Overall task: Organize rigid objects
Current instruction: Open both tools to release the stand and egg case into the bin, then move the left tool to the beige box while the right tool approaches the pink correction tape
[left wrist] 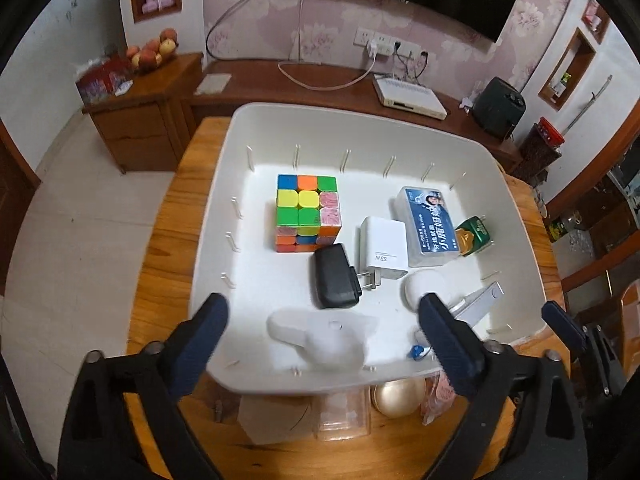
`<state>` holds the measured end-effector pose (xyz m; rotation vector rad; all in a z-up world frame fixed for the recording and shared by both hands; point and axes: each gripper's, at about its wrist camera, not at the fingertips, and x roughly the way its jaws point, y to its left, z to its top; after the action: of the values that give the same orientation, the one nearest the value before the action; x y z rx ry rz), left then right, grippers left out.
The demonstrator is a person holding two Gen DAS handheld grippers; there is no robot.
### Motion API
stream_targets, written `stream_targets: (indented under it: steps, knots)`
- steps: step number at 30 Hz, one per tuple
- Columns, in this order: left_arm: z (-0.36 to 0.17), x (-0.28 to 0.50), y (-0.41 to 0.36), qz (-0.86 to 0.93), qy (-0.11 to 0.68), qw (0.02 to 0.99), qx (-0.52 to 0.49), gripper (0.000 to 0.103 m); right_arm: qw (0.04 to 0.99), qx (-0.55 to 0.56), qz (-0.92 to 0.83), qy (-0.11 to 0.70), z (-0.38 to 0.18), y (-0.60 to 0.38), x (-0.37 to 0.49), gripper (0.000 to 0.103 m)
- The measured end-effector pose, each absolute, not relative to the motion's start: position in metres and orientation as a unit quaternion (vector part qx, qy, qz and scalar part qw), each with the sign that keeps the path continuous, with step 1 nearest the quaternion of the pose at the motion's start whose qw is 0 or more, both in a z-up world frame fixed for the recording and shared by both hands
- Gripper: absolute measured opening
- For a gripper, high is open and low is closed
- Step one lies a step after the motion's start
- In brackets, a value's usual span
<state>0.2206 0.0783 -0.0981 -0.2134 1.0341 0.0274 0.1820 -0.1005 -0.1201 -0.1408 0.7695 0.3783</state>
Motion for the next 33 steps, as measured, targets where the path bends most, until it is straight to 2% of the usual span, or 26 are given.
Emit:
stream_targets:
  steps: [20, 27, 33]
  knots:
    - [-0.046, 0.118, 0.09, 0.016, 0.428, 0.899, -0.089, 0.1, 0.923, -0.073, 0.188, 0.327, -0.083, -0.124, 0.106, 0.074]
    - [-0.049, 0.096, 0.103, 0.03, 0.421, 0.902, -0.093, 0.1, 0.928, -0.072, 0.183, 0.316, -0.085, -0.14, 0.086, 0.074]
    - [-0.074, 0.09, 0.114, 0.036, 0.438, 0.892, -0.103, 0.1, 0.921, -0.081, 0.172, 0.34, -0.11, -0.146, 0.088, 0.074]
